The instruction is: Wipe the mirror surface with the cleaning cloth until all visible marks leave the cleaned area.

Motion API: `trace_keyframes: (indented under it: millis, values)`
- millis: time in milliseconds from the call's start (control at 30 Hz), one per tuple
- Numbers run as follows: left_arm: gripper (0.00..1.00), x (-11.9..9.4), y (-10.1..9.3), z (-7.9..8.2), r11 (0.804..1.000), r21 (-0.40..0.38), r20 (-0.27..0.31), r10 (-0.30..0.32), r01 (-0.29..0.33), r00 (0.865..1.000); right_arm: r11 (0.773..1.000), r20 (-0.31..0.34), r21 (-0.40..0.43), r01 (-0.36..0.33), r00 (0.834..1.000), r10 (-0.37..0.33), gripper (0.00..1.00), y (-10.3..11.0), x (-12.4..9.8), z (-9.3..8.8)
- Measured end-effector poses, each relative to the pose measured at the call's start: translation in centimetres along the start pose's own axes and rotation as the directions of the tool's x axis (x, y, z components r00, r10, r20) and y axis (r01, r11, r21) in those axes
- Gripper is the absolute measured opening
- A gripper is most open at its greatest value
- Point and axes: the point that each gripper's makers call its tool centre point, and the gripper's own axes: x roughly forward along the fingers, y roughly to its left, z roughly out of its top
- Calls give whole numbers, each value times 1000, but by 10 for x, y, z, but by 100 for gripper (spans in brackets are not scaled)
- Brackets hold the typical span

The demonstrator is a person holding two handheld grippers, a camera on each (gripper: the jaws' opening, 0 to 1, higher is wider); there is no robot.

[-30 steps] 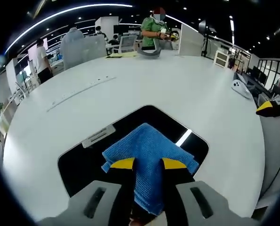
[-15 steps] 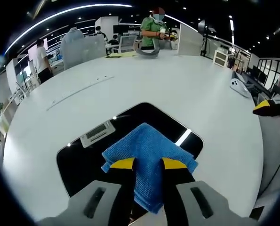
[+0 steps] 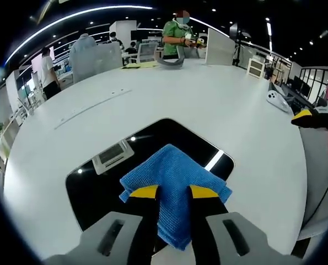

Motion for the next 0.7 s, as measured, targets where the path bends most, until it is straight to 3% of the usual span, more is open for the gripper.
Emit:
trace_keyframes:
  millis: [700]
  values:
    - [15,-8,8,-7,999,31,-7,-29,29,1000,1000,19,9,23,1000,-23,91,3,3,4]
